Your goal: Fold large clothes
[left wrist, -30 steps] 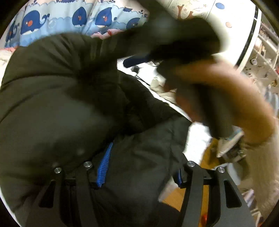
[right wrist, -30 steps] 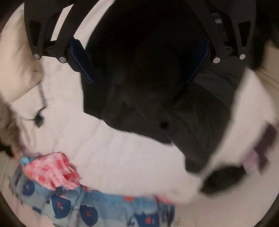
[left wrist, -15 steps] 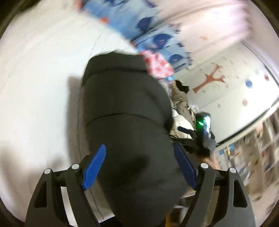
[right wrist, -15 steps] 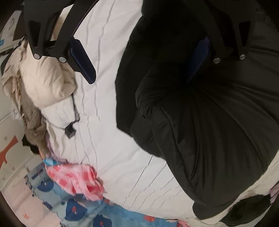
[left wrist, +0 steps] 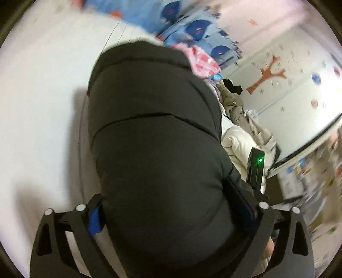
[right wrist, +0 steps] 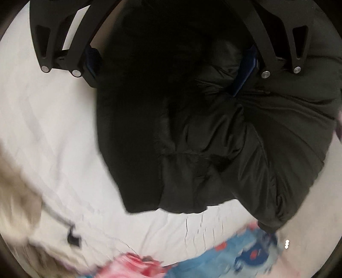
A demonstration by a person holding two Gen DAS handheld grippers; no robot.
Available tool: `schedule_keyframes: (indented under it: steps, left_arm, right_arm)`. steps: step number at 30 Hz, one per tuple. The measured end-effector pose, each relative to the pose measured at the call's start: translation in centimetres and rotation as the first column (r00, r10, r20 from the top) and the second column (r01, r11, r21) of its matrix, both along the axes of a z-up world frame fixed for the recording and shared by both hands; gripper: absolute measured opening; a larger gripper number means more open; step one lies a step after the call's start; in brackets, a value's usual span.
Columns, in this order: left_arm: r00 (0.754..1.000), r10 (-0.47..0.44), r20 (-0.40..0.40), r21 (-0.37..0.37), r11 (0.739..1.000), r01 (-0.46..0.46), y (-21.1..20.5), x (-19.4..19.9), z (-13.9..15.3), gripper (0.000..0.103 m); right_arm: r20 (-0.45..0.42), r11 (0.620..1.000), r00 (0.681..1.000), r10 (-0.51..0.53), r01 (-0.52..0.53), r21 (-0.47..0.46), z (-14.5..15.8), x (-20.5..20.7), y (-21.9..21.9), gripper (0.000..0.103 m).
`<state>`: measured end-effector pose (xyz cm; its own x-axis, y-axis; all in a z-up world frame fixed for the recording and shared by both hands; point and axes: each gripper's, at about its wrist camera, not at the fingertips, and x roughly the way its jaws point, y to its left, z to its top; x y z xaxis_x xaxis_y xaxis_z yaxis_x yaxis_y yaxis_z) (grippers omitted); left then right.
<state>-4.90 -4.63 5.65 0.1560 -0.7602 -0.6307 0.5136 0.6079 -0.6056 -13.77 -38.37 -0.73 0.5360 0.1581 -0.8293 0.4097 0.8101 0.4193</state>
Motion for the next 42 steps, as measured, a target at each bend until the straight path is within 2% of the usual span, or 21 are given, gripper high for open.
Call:
schedule_keyframes:
  steps: [2, 3, 5, 8, 11, 15, 17, 19, 21, 24, 26, 28, 29, 32, 33, 36, 38, 39, 40, 42]
  left_arm:
    - [0.994, -0.009, 0.106, 0.056, 0.998, 0.004, 1.2, 0.2, 2.4, 0.086]
    - [0.989, -0.012, 0.147, 0.082, 0.997, 0.0, 2.2, 0.0, 3.1, 0.086]
    - [0.975, -0.031, 0.218, 0.183, 0.983, -0.01, 3.6, -0.1, 3.6, 0.087]
    - [0.971, -0.027, 0.239, 0.325, 0.944, -0.053, 4.4, 0.4, 1.7, 0.087]
    - [0.964, -0.021, 0.265, 0.369, 0.926, -0.082, 5.0, 0.1, 0.3, 0.087]
    - [0.937, -0.033, 0.348, 0.406, 0.906, -0.119, 3.8, -1.5, 0.8, 0.087]
    - [0.927, -0.025, 0.375, 0.413, 0.899, -0.143, 3.7, -2.1, 0.9, 0.087]
    - [0.92, -0.015, 0.391, 0.415, 0.895, -0.161, 3.7, -2.3, 0.9, 0.087]
    - [0.913, -0.014, 0.407, 0.42, 0.891, -0.173, 3.6, -2.6, 1.1, 0.087]
    - [0.906, -0.017, 0.423, 0.426, 0.886, -0.183, 3.3, -2.8, 1.0, 0.087]
    - [0.903, -0.014, 0.43, 0.426, 0.885, -0.189, 3.2, -2.7, 0.9, 0.087]
    - [0.9, -0.013, 0.437, 0.425, 0.884, -0.194, 3.1, -2.6, 0.7, 0.087]
    - [0.898, -0.013, 0.439, 0.42, 0.887, -0.193, 3.2, -2.6, 0.5, 0.087]
    - [0.895, -0.023, 0.446, 0.409, 0.895, -0.18, 3.3, -2.4, 0.3, 0.087]
    - [0.894, -0.032, 0.448, 0.414, 0.893, -0.176, 3.1, -2.4, 0.2, 0.087]
    - [0.897, -0.055, 0.438, 0.427, 0.891, -0.154, 3.0, -2.2, 0.4, 0.087]
    - [0.907, -0.017, 0.42, 0.382, 0.91, -0.16, 3.6, -2.0, 2.0, 0.087]
    - [0.904, 0.004, 0.427, 0.351, 0.921, -0.17, 3.9, -2.0, 2.9, 0.086]
    - [0.893, 0.025, 0.449, 0.304, 0.936, -0.179, 3.9, -2.1, 4.6, 0.087]
    - [0.862, 0.01, 0.507, 0.265, 0.95, -0.167, 2.7, -2.5, 7.0, 0.087]
  right_arm:
    - [0.056, 0.998, 0.998, -0.018, 0.015, 0.054, -0.2, -0.1, 2.1, 0.096]
    - [0.07, 0.998, 0.998, 0.0, -0.005, 0.07, -0.4, 0.1, 3.4, 0.096]
    - [0.071, 0.994, 0.995, 0.076, -0.081, 0.075, -1.0, 0.8, 6.1, 0.097]
    - [0.043, 0.988, 0.988, 0.151, -0.151, 0.012, -0.8, 1.6, 7.3, 0.097]
    - [0.007, 0.981, 0.982, 0.19, -0.19, -0.05, 0.0, 1.4, 6.3, 0.097]
    - [-0.038, 0.966, 0.986, 0.16, -0.165, -0.2, 3.1, 0.2, 5.1, 0.097]
    - [0.002, 0.959, 0.992, 0.127, -0.122, -0.257, 5.6, -0.3, 5.0, 0.097]
    - [0.139, 0.956, 0.985, 0.1, -0.057, -0.288, 9.4, -0.8, 5.3, 0.097]
    - [0.255, 0.957, 0.96, 0.117, -0.041, -0.287, 12.1, -0.3, 6.0, 0.097]
    - [0.35, 0.963, 0.921, 0.17, -0.08, -0.259, 14.2, 2.3, 8.0, 0.097]
    - [0.353, 0.969, 0.916, 0.191, -0.119, -0.217, 13.5, 5.1, 8.7, 0.097]
    - [0.283, 0.97, 0.942, 0.18, -0.121, -0.213, 10.7, 7.9, 9.1, 0.097]
    - [0.248, 0.973, 0.955, 0.164, -0.115, -0.202, 8.5, 9.4, 7.8, 0.097]
    - [0.241, 0.998, 0.968, 0.067, -0.063, -0.026, 2.7, 10.0, 5.6, 0.096]
    - [0.241, 0.999, 0.97, 0.038, -0.04, 0.003, 1.8, 9.8, 5.2, 0.096]
    - [0.23, 0.998, 0.973, 0.037, -0.024, -0.057, 1.9, 9.9, 5.7, 0.096]
    - [0.223, 0.998, 0.974, 0.028, -0.016, -0.057, 1.7, 9.9, 5.7, 0.096]
    - [0.221, 0.999, 0.975, 0.021, -0.01, -0.052, 1.6, 9.7, 5.4, 0.096]
    - [0.218, 0.999, 0.976, 0.017, -0.007, -0.044, 1.5, 10.0, 5.0, 0.096]
    - [0.201, 0.999, 0.979, 0.022, -0.016, -0.032, 1.1, 11.0, 4.1, 0.096]
